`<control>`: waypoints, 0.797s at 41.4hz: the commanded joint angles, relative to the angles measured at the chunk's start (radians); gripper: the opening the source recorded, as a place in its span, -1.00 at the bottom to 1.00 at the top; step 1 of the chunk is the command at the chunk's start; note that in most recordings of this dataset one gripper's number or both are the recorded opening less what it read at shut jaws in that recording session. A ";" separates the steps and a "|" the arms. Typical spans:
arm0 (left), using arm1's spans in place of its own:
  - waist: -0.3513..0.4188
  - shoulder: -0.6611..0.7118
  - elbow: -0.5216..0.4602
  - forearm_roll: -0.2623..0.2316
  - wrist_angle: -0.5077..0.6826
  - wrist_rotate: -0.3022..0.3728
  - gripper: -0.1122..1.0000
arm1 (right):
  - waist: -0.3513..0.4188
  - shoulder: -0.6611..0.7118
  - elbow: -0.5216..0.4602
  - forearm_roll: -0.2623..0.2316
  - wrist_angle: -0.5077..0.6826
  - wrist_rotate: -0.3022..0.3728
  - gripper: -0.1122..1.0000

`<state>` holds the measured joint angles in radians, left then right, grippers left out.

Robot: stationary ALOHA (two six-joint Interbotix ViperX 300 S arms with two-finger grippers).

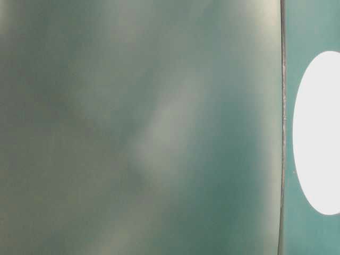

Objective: Grip the spoon and scoop the red block from the bowl with right arm.
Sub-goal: 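Close the right gripper on the pink spoon handle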

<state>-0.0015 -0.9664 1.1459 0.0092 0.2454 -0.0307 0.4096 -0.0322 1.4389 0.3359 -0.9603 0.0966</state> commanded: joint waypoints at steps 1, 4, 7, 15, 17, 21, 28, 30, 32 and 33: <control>-0.002 0.006 -0.026 0.003 -0.005 0.002 -0.80 | 0.005 -0.005 -0.009 0.002 -0.011 -0.009 0.11; -0.002 0.006 -0.026 0.003 -0.005 0.002 -0.80 | 0.005 -0.005 -0.009 0.002 -0.011 -0.020 0.11; -0.002 0.006 -0.028 0.003 -0.005 0.002 -0.80 | 0.005 -0.005 -0.009 0.002 -0.009 -0.032 0.11; -0.002 0.006 -0.026 0.003 -0.005 0.002 -0.80 | 0.005 0.003 -0.017 0.002 -0.008 -0.051 0.10; -0.002 0.006 -0.026 0.003 -0.005 0.002 -0.80 | 0.003 0.009 -0.020 0.002 -0.008 -0.054 0.10; -0.002 0.006 -0.026 0.003 -0.005 0.003 -0.80 | 0.003 0.025 -0.025 0.003 -0.008 -0.055 0.10; -0.002 0.006 -0.026 0.003 -0.005 0.003 -0.80 | 0.000 0.061 -0.038 0.002 -0.011 -0.057 0.10; -0.002 0.006 -0.026 0.003 -0.005 0.003 -0.80 | 0.000 0.069 -0.041 0.003 -0.011 -0.057 0.10; -0.002 0.006 -0.026 0.003 -0.005 0.002 -0.80 | 0.000 0.072 -0.044 0.002 -0.012 -0.057 0.09; 0.000 0.006 -0.026 0.003 -0.005 0.002 -0.80 | 0.000 0.072 -0.044 0.003 -0.014 -0.057 0.08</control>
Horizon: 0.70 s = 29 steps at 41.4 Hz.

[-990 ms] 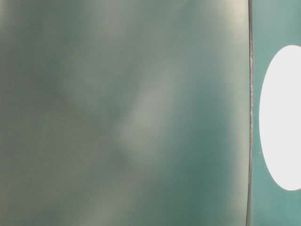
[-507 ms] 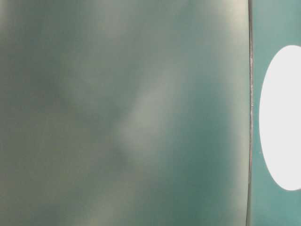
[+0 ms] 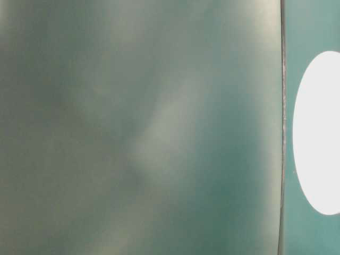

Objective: Grip the spoon and scoop the red block from the bowl with right arm.
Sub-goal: 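Close the right gripper on the pink spoon handle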

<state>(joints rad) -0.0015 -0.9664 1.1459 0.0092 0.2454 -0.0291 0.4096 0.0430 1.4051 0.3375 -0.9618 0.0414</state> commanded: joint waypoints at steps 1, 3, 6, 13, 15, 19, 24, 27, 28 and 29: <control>-0.002 0.006 -0.026 0.003 -0.005 0.000 -0.80 | 0.000 -0.003 -0.011 0.002 -0.014 -0.003 0.07; -0.002 0.006 -0.026 0.003 -0.003 0.000 -0.80 | 0.000 -0.003 -0.011 0.000 -0.014 -0.003 0.05; -0.002 0.006 -0.026 0.003 -0.005 0.000 -0.80 | -0.002 -0.003 -0.009 0.002 -0.014 -0.005 0.01; -0.002 0.006 -0.026 0.003 -0.003 0.002 -0.80 | -0.005 -0.003 -0.011 0.002 -0.014 -0.011 -0.02; -0.002 0.006 -0.025 0.003 -0.005 0.002 -0.80 | -0.005 -0.003 -0.012 0.002 -0.014 -0.014 -0.02; -0.002 0.006 -0.025 0.003 -0.003 0.002 -0.80 | -0.011 -0.003 -0.014 0.003 -0.014 -0.020 -0.02; -0.002 0.006 -0.025 0.003 -0.003 0.002 -0.80 | -0.023 -0.003 -0.014 0.003 -0.015 -0.023 -0.02; -0.002 0.006 -0.025 0.003 -0.003 0.002 -0.80 | -0.023 -0.003 -0.014 0.003 -0.017 -0.023 -0.02; -0.002 0.006 -0.025 0.003 -0.003 0.002 -0.80 | -0.023 -0.003 -0.014 0.003 -0.018 -0.025 -0.02; -0.002 0.006 -0.025 0.003 -0.003 0.002 -0.80 | -0.023 -0.003 -0.014 0.002 -0.018 -0.025 -0.02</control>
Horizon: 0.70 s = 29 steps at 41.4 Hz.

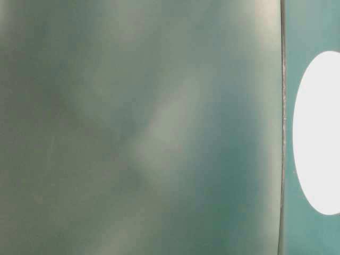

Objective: Grip the spoon and scoop the red block from the bowl with right arm.
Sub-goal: 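Close the right gripper on the pink spoon handle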

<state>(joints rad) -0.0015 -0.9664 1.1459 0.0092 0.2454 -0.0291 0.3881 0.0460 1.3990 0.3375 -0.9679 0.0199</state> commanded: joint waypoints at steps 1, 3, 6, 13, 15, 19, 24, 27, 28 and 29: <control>-0.002 0.006 -0.023 0.003 -0.003 0.002 -0.80 | -0.002 -0.006 -0.008 0.003 -0.014 -0.003 -0.02; -0.002 0.006 -0.025 0.003 -0.005 0.002 -0.80 | -0.002 -0.006 -0.008 0.003 -0.017 -0.003 -0.02; -0.002 0.006 -0.023 0.003 -0.003 0.002 -0.80 | -0.002 -0.006 -0.011 0.003 -0.023 -0.003 -0.02; -0.002 0.006 -0.025 0.003 0.003 0.002 -0.80 | -0.002 -0.006 -0.012 0.002 -0.031 -0.003 -0.02; -0.002 0.006 -0.023 0.003 0.005 0.002 -0.80 | -0.002 -0.006 -0.011 0.002 -0.029 -0.003 -0.02; -0.002 0.006 -0.023 0.003 0.005 0.002 -0.80 | -0.002 -0.006 -0.012 0.000 -0.031 -0.003 -0.02; -0.002 0.006 -0.023 0.003 0.006 0.002 -0.80 | -0.002 -0.006 -0.012 0.000 -0.031 -0.003 -0.02; -0.002 0.006 -0.023 0.003 0.005 0.000 -0.80 | -0.002 -0.006 -0.012 0.000 -0.031 -0.003 -0.03; -0.002 0.006 -0.023 0.003 0.006 0.002 -0.80 | -0.002 -0.006 -0.012 0.000 -0.032 -0.003 -0.04; -0.002 0.006 -0.023 0.003 0.006 0.002 -0.80 | -0.002 -0.006 -0.014 0.000 -0.034 -0.003 -0.06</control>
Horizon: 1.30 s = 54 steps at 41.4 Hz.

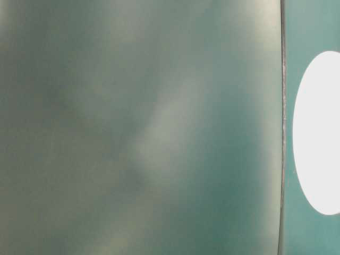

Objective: Grip the spoon and scoop the red block from the bowl with right arm.
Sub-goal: 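Close the right gripper on the pink spoon handle, then lift the spoon with the right gripper and carry it over the white bowl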

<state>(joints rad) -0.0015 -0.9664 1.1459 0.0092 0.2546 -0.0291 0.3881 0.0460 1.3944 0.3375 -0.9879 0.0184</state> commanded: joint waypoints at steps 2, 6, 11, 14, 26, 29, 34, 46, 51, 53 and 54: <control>-0.002 0.006 -0.023 0.003 -0.003 0.000 -0.80 | -0.002 -0.006 -0.008 -0.002 -0.017 -0.002 -0.10; -0.002 0.006 -0.023 0.003 -0.003 0.000 -0.80 | -0.002 -0.008 -0.008 -0.002 -0.025 -0.002 -0.25; -0.002 0.006 -0.023 0.002 -0.003 -0.002 -0.80 | -0.002 -0.011 -0.009 -0.003 -0.026 -0.002 -0.36; -0.002 0.006 -0.021 0.003 -0.003 0.000 -0.80 | -0.002 -0.026 -0.011 -0.003 -0.023 -0.002 -0.36; -0.002 0.002 -0.025 0.003 0.017 -0.002 -0.80 | -0.012 -0.183 -0.057 -0.002 0.141 -0.012 -0.36; -0.002 0.003 -0.025 0.003 0.025 -0.002 -0.80 | -0.020 -0.232 -0.075 -0.002 0.213 -0.028 -0.36; -0.002 0.002 -0.023 0.003 0.029 -0.002 -0.80 | -0.040 -0.316 -0.114 -0.002 0.341 -0.069 -0.36; -0.002 0.002 -0.023 0.003 0.034 -0.002 -0.80 | -0.152 -0.492 -0.235 -0.003 0.660 -0.141 -0.36; -0.002 0.002 -0.023 0.003 0.034 0.000 -0.80 | -0.219 -0.535 -0.296 -0.006 0.795 -0.156 -0.37; 0.000 0.002 -0.023 0.003 0.034 0.002 -0.80 | -0.249 -0.546 -0.321 -0.006 0.847 -0.161 -0.36; -0.002 0.002 -0.025 0.003 0.034 0.000 -0.80 | -0.261 -0.549 -0.330 -0.006 0.868 -0.161 -0.36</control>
<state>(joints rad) -0.0015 -0.9679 1.1459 0.0092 0.2945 -0.0291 0.1641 -0.4817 1.1183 0.3344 -0.1856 -0.1396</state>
